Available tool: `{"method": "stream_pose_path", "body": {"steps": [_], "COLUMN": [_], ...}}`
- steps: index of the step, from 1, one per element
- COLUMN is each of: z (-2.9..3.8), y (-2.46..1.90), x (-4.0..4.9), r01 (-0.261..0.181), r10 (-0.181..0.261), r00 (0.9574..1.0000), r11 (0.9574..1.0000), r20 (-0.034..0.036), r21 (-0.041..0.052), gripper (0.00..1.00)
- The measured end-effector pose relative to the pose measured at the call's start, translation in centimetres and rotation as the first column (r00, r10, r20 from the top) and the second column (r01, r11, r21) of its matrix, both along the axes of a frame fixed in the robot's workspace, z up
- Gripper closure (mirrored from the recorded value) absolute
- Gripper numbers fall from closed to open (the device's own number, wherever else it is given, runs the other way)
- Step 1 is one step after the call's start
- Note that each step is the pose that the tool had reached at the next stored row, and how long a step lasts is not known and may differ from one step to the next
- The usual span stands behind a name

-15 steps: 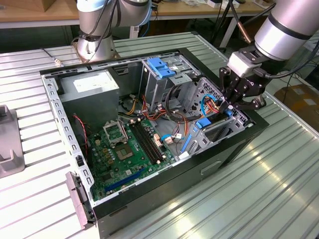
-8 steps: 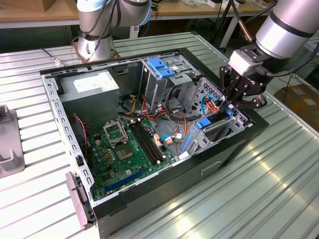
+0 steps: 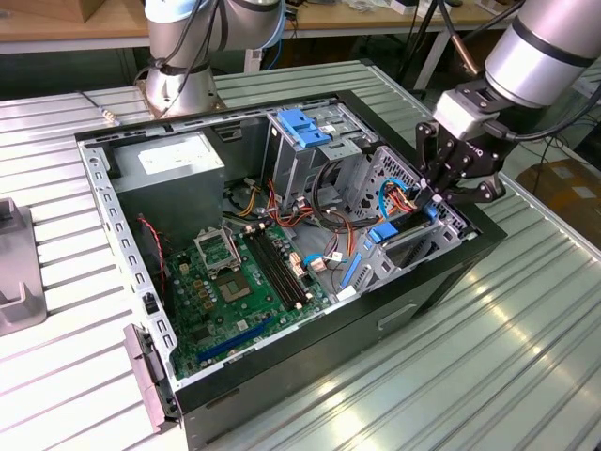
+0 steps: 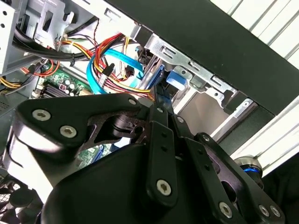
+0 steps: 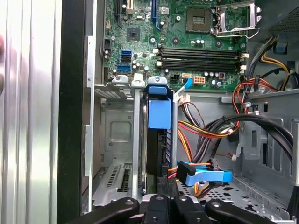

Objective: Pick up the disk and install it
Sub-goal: 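Insert the first disk wire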

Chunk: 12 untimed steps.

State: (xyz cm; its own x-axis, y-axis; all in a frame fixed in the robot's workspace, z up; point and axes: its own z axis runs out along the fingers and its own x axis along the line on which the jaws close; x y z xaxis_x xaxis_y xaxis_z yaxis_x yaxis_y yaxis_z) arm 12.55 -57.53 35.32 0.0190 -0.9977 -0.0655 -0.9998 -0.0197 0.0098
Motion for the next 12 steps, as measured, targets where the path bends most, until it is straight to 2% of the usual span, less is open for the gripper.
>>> {"method": "stream_pose_path", "body": {"steps": [2,4,8,12], "z": [0.41,0.81,1.53,1.63], "y": [0.0,0.0,0.0,0.0], "x": [0.43,1.08,1.46,1.51], "r01": [0.0,0.0,0.0,0.0], "r10": [0.0,0.0,0.0,0.0], "r00": [1.0,1.0,0.9999,0.9999], "r11": [1.0,1.0,1.0,1.0], "r20": [-0.0022,-0.0075,-0.0111,-0.0117], "r21": [0.0001,0.0002,0.0009,0.001], "gripper": [0.9,0.9,0.9,0.9]}}
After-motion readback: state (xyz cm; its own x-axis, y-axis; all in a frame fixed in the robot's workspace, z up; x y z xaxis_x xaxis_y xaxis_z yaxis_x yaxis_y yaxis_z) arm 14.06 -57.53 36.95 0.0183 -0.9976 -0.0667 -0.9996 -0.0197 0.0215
